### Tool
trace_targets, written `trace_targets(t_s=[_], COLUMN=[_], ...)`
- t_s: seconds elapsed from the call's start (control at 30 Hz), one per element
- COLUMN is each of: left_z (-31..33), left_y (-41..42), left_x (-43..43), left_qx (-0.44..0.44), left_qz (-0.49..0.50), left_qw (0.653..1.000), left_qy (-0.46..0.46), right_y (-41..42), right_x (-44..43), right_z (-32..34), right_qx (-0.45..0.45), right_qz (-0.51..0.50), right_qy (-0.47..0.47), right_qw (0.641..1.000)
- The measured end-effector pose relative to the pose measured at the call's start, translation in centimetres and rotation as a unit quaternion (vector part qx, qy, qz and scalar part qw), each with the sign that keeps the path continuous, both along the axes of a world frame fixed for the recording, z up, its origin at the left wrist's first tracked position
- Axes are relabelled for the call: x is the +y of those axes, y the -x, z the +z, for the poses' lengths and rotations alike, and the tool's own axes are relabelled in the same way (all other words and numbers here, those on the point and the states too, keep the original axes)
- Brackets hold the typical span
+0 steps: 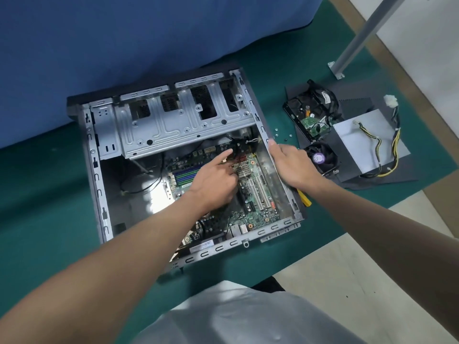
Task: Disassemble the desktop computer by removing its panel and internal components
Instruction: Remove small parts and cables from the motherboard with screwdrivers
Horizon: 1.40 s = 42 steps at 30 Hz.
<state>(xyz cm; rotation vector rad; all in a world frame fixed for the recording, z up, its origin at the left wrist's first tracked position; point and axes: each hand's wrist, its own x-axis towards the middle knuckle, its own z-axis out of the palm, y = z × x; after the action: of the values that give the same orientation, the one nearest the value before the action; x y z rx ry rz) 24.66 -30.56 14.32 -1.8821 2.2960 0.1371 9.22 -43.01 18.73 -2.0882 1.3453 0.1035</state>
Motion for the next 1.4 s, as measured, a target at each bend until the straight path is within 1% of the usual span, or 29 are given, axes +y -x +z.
trace_targets(t_s=[0.07, 0.13, 0.23, 0.27, 0.33, 0.4, 0.47, 0.57, 0.6, 0.63, 0.7, 0.83, 0.87, 0.97, 1.1, 1.23, 1.3, 1.4], left_z=[0.2, 0.5, 0.8, 0.5, -0.6, -1.7, -2.6, -3.3, -3.6, -3.7, -3.9, -4.1, -4.3, -4.7, -4.9, -5.2, -5.2, -5.2], left_y=[0.1, 0.3, 0.3, 0.3, 0.3, 0.4, 0.5, 1.0, 1.2, 1.4, 1.8, 2.1, 2.1, 2.3, 2.2, 2.0, 1.7, 1.7], left_x=[-1.5, -3.4, -5.7, -6.2, -6.9, -7.5, -8.0, -8.9, -9.2, -9.5, -10.0, -10.5, -10.5, -10.1, -9.9, -9.8, -10.1, -10.4], left_qx=[0.027, 0.048, 0.073, 0.094, 0.168, 0.257, 0.319, 0.356, 0.363, 0.364, 0.363, 0.387, 0.389, 0.384, 0.360, 0.372, 0.382, 0.402], left_qz=[0.050, 0.103, 0.118, 0.122, 0.152, 0.212, 0.296, 0.409, 0.437, 0.454, 0.469, 0.495, 0.494, 0.472, 0.476, 0.471, 0.478, 0.522], left_qw=[0.998, 0.993, 0.990, 0.987, 0.972, 0.938, 0.896, 0.835, 0.818, 0.809, 0.801, 0.774, 0.774, 0.790, 0.801, 0.798, 0.788, 0.748], left_qy=[-0.027, -0.026, -0.034, -0.047, -0.070, -0.093, -0.088, -0.090, -0.090, -0.087, -0.082, -0.078, -0.076, -0.072, -0.051, -0.055, -0.075, -0.078], right_y=[-1.4, -2.5, -3.0, -2.9, -2.8, -2.9, -3.0, -3.0, -3.0, -3.0, -3.0, -3.1, -3.1, -3.1, -3.2, -3.3, -3.3, -3.2], right_x=[-0.6, -0.7, -0.5, -0.5, -0.6, -0.8, -0.8, -0.8, -0.8, -0.9, -0.9, -0.9, -0.9, -0.9, -0.8, -0.8, -0.8, -0.9], right_z=[0.1, -0.3, -1.1, -1.2, -1.2, -1.4, -1.5, -1.5, -1.5, -1.4, -1.4, -1.4, -1.4, -1.3, -1.3, -1.2, -1.2, -1.3], right_qx=[-0.015, -0.009, -0.005, -0.005, -0.005, 0.000, 0.001, -0.006, -0.006, -0.005, -0.001, 0.001, 0.001, -0.002, -0.003, -0.005, -0.003, -0.004], right_qz=[-0.017, -0.043, -0.070, -0.075, -0.078, -0.079, -0.076, -0.079, -0.081, -0.083, -0.085, -0.086, -0.085, -0.085, -0.092, -0.100, -0.101, -0.103], right_qy=[0.017, 0.042, 0.068, 0.068, 0.068, 0.069, 0.071, 0.067, 0.063, 0.059, 0.053, 0.049, 0.050, 0.049, 0.048, 0.051, 0.050, 0.047], right_qw=[1.000, 0.998, 0.995, 0.995, 0.995, 0.995, 0.995, 0.995, 0.995, 0.995, 0.995, 0.995, 0.995, 0.995, 0.995, 0.994, 0.994, 0.994])
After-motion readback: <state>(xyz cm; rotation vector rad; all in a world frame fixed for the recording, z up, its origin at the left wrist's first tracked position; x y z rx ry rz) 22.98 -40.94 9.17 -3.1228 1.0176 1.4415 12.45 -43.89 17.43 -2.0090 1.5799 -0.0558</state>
